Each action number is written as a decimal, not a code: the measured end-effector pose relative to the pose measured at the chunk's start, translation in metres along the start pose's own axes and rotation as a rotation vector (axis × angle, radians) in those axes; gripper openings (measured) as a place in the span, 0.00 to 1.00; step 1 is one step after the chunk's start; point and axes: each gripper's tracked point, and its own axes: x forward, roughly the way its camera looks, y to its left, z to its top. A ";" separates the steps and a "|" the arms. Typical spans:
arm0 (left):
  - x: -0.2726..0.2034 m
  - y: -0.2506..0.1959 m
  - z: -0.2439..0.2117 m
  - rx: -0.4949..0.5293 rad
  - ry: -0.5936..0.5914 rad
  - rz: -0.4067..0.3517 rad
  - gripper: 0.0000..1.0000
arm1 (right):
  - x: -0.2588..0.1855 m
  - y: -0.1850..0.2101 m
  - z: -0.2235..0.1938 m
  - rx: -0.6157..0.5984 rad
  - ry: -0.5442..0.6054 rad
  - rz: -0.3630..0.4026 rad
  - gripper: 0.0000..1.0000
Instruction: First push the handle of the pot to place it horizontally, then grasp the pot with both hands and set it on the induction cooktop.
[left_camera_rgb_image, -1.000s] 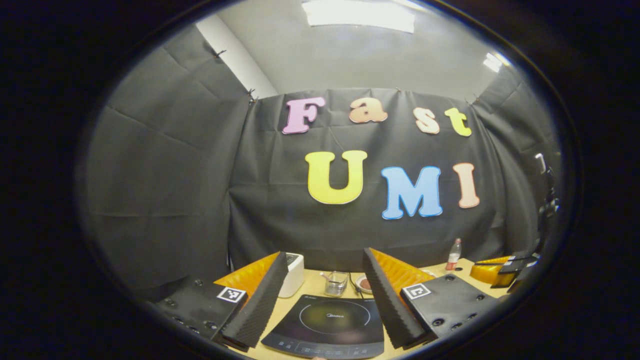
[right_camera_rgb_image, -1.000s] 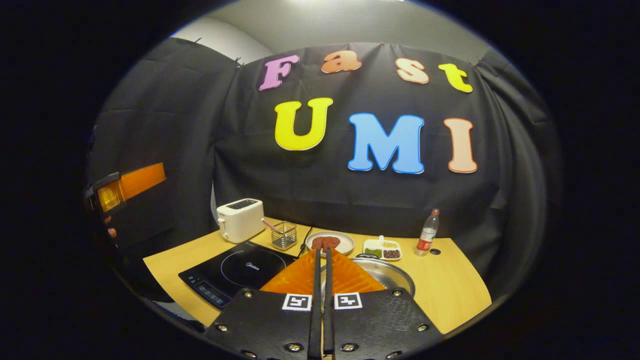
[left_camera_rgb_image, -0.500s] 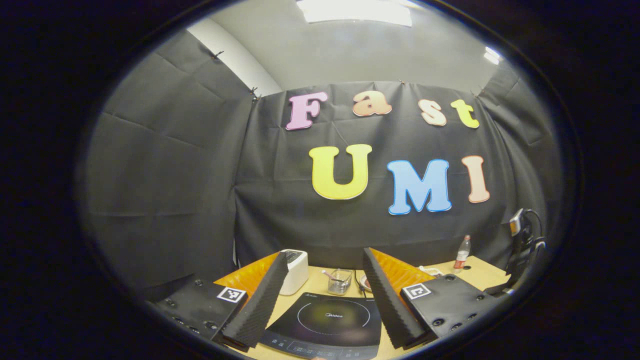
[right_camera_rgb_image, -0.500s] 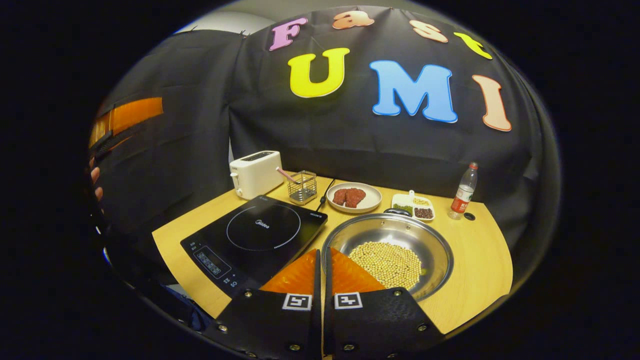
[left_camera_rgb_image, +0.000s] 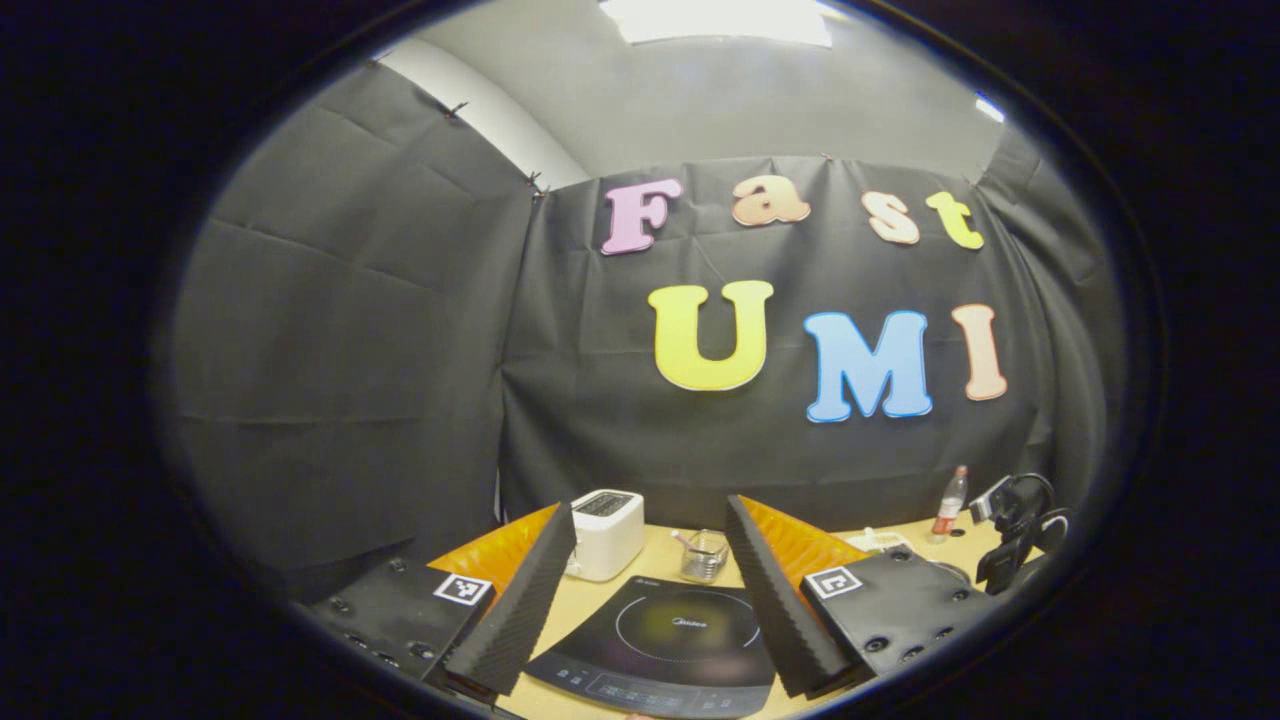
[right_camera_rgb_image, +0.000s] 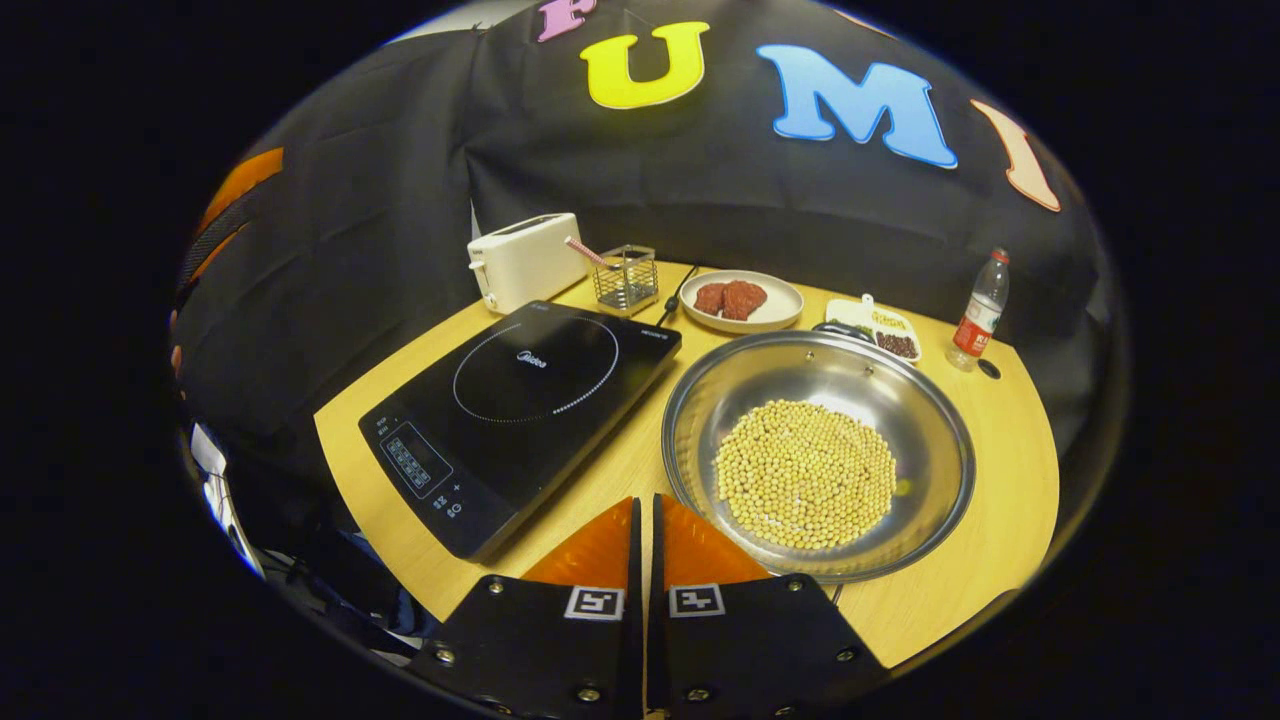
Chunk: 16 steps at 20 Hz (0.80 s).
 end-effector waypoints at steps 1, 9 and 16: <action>0.000 0.002 -0.001 0.003 0.002 0.004 1.00 | 0.004 -0.002 -0.005 -0.001 0.024 -0.001 0.02; -0.001 -0.002 0.004 0.044 0.002 0.009 1.00 | 0.016 -0.016 -0.033 0.094 0.142 -0.019 0.01; 0.004 -0.030 0.004 0.041 -0.002 -0.042 0.98 | 0.007 -0.033 -0.041 0.149 0.158 -0.046 0.01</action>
